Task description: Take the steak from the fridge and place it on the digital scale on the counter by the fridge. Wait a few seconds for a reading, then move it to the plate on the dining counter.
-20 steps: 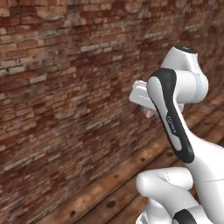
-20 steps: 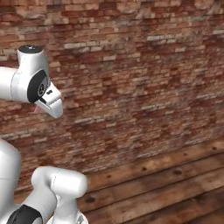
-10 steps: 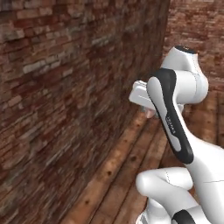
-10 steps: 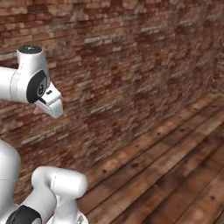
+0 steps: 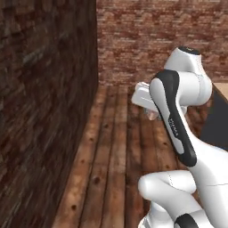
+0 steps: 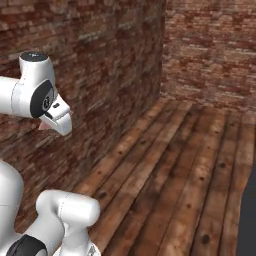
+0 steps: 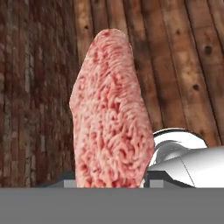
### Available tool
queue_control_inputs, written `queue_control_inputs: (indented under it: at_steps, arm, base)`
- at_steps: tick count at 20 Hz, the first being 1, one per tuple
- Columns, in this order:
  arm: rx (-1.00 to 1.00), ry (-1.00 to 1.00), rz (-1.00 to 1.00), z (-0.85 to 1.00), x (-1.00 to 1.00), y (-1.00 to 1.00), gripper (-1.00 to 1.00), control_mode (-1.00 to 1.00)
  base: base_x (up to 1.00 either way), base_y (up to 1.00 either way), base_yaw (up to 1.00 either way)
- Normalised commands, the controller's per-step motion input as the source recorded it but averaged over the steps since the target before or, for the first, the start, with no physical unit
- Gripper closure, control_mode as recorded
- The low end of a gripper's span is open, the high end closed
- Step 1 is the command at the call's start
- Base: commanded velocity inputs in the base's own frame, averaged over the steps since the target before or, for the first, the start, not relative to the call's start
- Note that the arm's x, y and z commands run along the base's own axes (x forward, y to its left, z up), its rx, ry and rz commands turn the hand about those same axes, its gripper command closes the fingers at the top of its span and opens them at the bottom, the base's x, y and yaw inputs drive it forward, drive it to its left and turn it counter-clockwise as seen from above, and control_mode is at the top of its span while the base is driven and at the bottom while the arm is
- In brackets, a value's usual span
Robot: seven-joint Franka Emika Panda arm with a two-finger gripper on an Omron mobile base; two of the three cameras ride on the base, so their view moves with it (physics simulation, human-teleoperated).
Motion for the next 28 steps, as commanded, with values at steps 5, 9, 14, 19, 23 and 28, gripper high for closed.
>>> queue_control_inputs:
  at_steps: [5, 9, 14, 19, 23, 28]
  arm:
    - [0.00, 0.00, 0.00, 0.00, 0.00, 0.00, 1.00, 1.00]
    - [0.00, 0.00, 0.00, 0.00, 0.00, 0.00, 1.00, 1.00]
    - [0.00, 0.00, 0.00, 0.00, 0.00, 0.00, 1.00, 1.00]
    - [0.00, 0.00, 0.00, 0.00, 0.00, 0.00, 1.00, 1.00]
    - [0.00, 0.00, 0.00, 0.00, 0.00, 0.00, 1.00, 1.00]
    - [0.00, 0.00, 0.00, 0.00, 0.00, 0.00, 1.00, 1.00]
  base:
    - [0.78, 0.00, -0.60]
    - [0.82, 0.00, -0.58]
    - [0.88, 0.08, -0.55]
    - [0.84, 0.24, -0.51]
    - [0.75, 0.34, -0.49]
    - [0.70, 0.36, -0.48]
